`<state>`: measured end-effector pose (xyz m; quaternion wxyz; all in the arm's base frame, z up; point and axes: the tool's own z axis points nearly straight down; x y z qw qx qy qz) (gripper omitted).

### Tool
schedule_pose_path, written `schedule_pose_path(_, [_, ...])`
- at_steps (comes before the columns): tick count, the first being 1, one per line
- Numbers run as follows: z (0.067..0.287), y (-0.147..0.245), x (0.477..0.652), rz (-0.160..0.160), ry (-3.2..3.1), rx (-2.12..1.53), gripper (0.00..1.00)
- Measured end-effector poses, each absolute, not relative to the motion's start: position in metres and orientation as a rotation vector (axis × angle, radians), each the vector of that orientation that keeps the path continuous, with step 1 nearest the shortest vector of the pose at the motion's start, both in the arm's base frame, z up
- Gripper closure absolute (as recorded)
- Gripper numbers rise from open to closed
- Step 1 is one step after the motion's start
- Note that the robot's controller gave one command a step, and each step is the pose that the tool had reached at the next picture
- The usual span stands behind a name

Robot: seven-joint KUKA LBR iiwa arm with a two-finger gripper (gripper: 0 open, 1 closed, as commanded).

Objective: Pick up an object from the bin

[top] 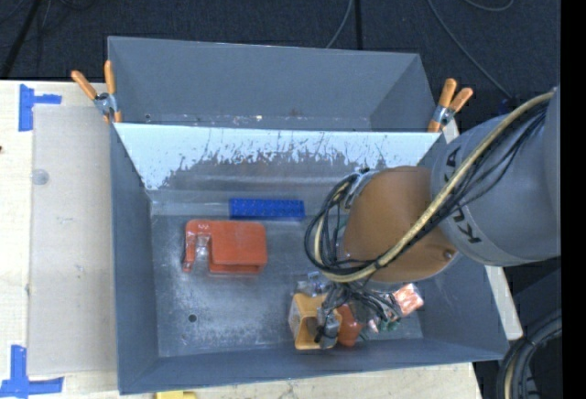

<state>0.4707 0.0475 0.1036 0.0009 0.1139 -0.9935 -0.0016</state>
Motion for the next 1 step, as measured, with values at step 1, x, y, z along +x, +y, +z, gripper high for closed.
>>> schedule_pose_path(1, [0.1118,0.0477,0.4707,-0.005,-3.12,0.357,1.0])
